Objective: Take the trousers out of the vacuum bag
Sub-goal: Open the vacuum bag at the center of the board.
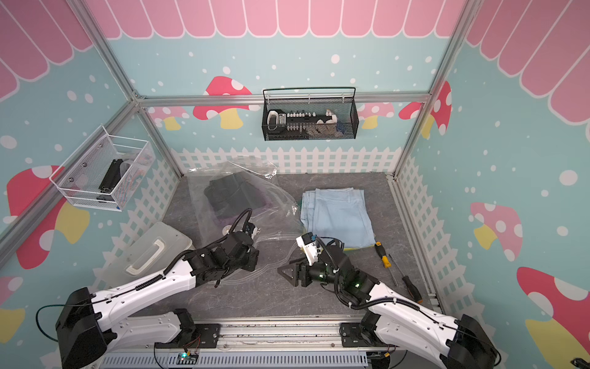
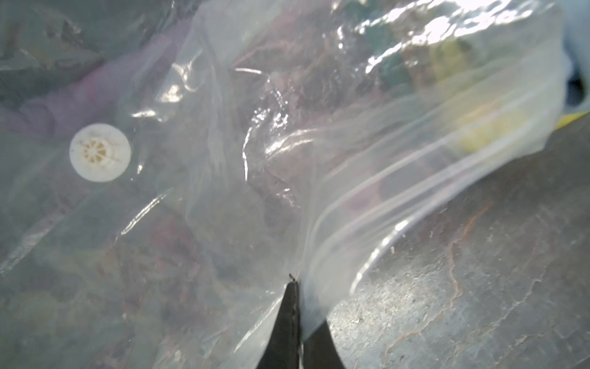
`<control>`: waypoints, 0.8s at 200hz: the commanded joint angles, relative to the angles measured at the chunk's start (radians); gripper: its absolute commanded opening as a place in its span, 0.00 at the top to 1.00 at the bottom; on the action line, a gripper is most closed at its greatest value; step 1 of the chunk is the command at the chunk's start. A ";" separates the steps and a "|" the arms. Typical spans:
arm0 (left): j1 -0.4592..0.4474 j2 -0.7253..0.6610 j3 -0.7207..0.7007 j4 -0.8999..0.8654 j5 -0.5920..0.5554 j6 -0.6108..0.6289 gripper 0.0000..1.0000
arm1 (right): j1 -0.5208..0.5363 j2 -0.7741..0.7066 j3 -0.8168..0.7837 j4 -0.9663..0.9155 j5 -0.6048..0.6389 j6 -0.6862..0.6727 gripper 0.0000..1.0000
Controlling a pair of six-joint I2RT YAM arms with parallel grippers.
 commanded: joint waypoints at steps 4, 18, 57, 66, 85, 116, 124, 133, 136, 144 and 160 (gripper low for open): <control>0.002 0.045 0.111 -0.106 0.058 0.027 1.00 | 0.069 0.067 -0.017 0.151 0.171 0.063 0.34; 0.002 0.063 0.161 -0.148 0.068 0.037 1.00 | 0.099 0.125 0.000 0.172 0.204 0.066 0.36; 0.003 0.099 0.265 -0.229 0.099 0.095 1.00 | 0.152 0.309 0.052 0.277 0.253 0.097 0.60; 0.003 0.110 0.289 -0.248 0.099 0.110 1.00 | 0.159 0.354 0.056 0.324 0.253 0.119 0.65; 0.005 0.134 0.330 -0.274 0.096 0.138 1.00 | 0.174 0.450 0.087 0.390 0.252 0.142 0.70; 0.013 0.150 0.393 -0.316 0.081 0.192 1.00 | 0.177 0.582 0.147 0.414 0.323 0.215 0.75; 0.016 0.145 0.401 -0.321 0.080 0.207 1.00 | 0.177 0.618 0.163 0.420 0.340 0.239 0.75; 0.021 0.138 0.404 -0.322 0.085 0.221 1.00 | 0.175 0.661 0.185 0.444 0.339 0.249 0.75; 0.025 0.135 0.406 -0.323 0.089 0.226 1.00 | 0.176 0.672 0.194 0.451 0.340 0.252 0.75; 0.034 0.132 0.410 -0.324 0.105 0.239 1.00 | 0.175 0.705 0.217 0.457 0.345 0.263 0.75; 0.045 0.132 0.419 -0.328 0.139 0.261 1.00 | 0.176 0.767 0.264 0.483 0.356 0.280 0.75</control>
